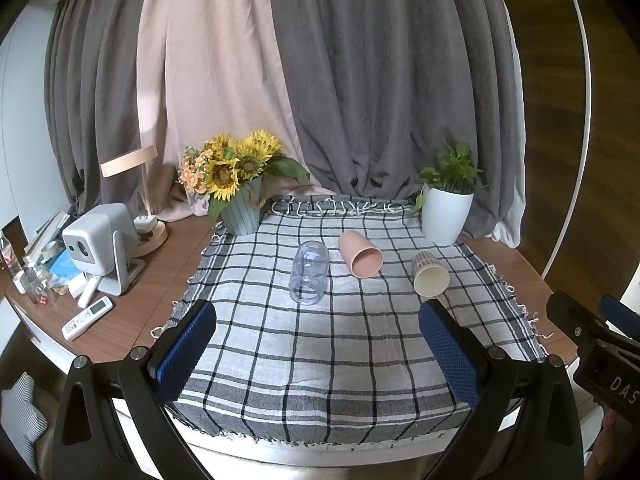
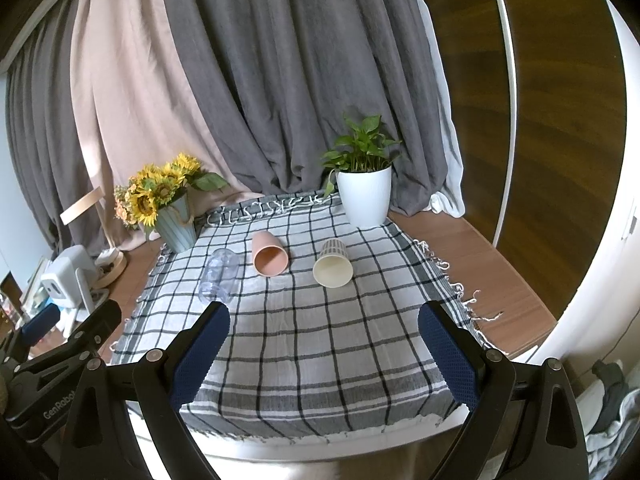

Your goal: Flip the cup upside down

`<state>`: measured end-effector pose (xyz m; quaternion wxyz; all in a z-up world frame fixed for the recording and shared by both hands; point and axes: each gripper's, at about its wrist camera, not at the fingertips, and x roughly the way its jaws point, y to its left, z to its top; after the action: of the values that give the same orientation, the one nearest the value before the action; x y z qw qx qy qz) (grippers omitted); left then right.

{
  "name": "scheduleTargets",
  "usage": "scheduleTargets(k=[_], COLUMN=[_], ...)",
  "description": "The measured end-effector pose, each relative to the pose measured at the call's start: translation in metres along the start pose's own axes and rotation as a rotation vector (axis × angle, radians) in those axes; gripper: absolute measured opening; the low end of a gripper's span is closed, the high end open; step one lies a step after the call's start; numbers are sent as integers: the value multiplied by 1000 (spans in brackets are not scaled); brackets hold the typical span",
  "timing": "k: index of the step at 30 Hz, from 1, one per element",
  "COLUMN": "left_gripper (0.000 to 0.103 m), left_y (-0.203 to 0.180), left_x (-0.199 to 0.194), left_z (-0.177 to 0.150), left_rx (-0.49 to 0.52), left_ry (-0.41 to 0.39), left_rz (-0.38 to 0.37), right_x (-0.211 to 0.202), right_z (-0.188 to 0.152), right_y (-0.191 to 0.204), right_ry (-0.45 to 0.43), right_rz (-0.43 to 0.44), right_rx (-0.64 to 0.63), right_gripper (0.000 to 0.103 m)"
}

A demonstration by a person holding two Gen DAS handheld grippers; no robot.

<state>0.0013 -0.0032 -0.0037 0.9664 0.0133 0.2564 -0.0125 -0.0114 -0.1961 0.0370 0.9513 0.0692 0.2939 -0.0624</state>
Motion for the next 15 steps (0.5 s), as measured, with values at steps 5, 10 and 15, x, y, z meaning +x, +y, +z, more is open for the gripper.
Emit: scheduleTargets(k=[5,10,15], left_gripper=[103,103,103], left_y=[-3,-7,-8], left_x=[1,2,2], left_z=[2,2,1], left_rx=[6,-6,-7], left_ry=[-8,-6,-6], left_rz=[13,9,9], right_x=[0,0,1], right_z=[0,0,1], right_y=[-1,0,-1], right_ry=[0,1,1], right_rz=[-1,0,-1], right_rx=[0,0,0], right_gripper=[96,96,96])
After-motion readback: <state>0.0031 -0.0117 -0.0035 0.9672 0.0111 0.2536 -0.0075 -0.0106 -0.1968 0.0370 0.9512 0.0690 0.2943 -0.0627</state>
